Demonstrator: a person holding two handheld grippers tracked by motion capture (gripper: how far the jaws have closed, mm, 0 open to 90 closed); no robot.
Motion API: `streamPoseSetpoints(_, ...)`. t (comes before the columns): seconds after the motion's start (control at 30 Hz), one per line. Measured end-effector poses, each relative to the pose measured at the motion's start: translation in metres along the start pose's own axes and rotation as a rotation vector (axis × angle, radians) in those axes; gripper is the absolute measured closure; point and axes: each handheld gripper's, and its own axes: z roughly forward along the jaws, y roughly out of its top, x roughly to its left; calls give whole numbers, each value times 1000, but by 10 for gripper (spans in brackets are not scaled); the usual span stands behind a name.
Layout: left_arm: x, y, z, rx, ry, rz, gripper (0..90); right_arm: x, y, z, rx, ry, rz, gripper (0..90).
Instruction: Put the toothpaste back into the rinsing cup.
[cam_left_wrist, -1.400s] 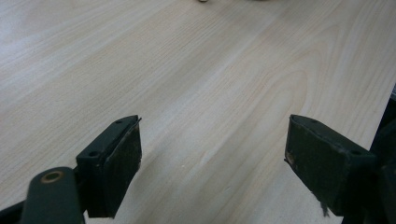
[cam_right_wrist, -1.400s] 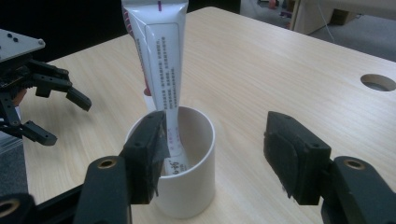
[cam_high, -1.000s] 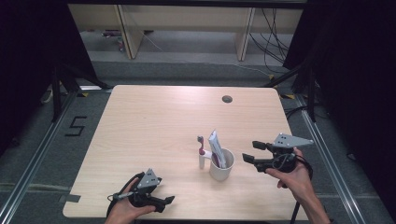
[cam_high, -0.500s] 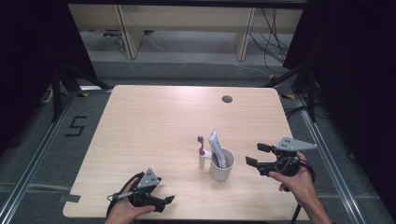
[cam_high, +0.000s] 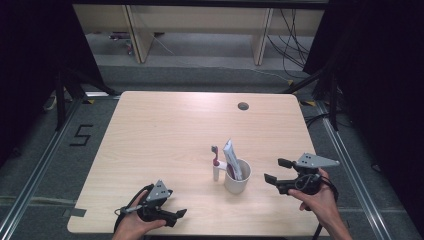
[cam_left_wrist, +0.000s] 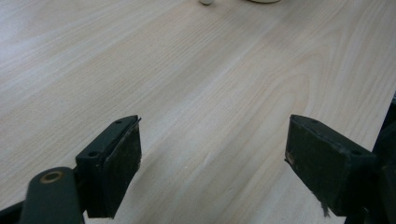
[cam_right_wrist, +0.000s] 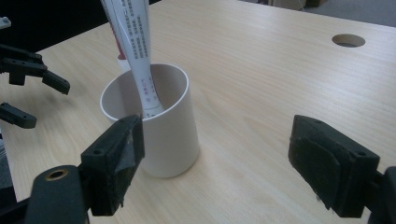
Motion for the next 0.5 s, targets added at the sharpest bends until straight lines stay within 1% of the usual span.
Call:
streamPoseSetpoints(0.03,1,0,0,8,10,8,181,0,-1,0,5,-3,0,195)
streamPoseSetpoints(0.07,1,0,0,8,10,8,181,1,-2,-1,14,-5,13,194)
streamPoseSetpoints(0.1,1,0,-1,2,7,2,181,-1,-3,0,-5,-14,-14,194)
streamPoseSetpoints(0.13,0,0,-1,1,2,0,180,1,-4,1,-4,-4,23,194)
streamPoseSetpoints(0.17,0,0,-1,-1,4,-4,181,-2,-5,1,-4,-12,-17,193)
streamPoseSetpoints(0.2,0,-1,-2,-2,4,-7,180,0,-7,1,-4,-1,19,193)
streamPoseSetpoints(0.23,0,-1,-2,-2,4,-6,180,-2,-7,0,-2,-11,-10,194)
streamPoseSetpoints(0.27,0,-1,-2,-5,6,-10,180,-2,-8,1,1,-2,-4,193)
streamPoseSetpoints(0.3,1,-1,-2,-2,11,-8,180,-1,-9,0,5,9,21,193)
streamPoseSetpoints(0.33,0,-2,-3,-2,8,-10,180,-1,-10,0,14,10,21,193)
streamPoseSetpoints(0.37,0,-2,-3,-2,9,-10,180,-3,-10,0,10,0,3,193)
streamPoseSetpoints(0.4,0,-2,-3,-1,10,-13,180,-3,-11,1,9,3,9,193)
streamPoseSetpoints(0.43,0,-3,-4,-2,11,-12,180,-2,-12,1,8,12,41,193)
streamPoseSetpoints(0.47,0,-3,-4,-1,11,-11,180,-5,-13,1,4,-3,1,193)
streamPoseSetpoints(0.5,1,-4,-4,-6,8,-11,181,-2,-14,1,11,11,43,193)
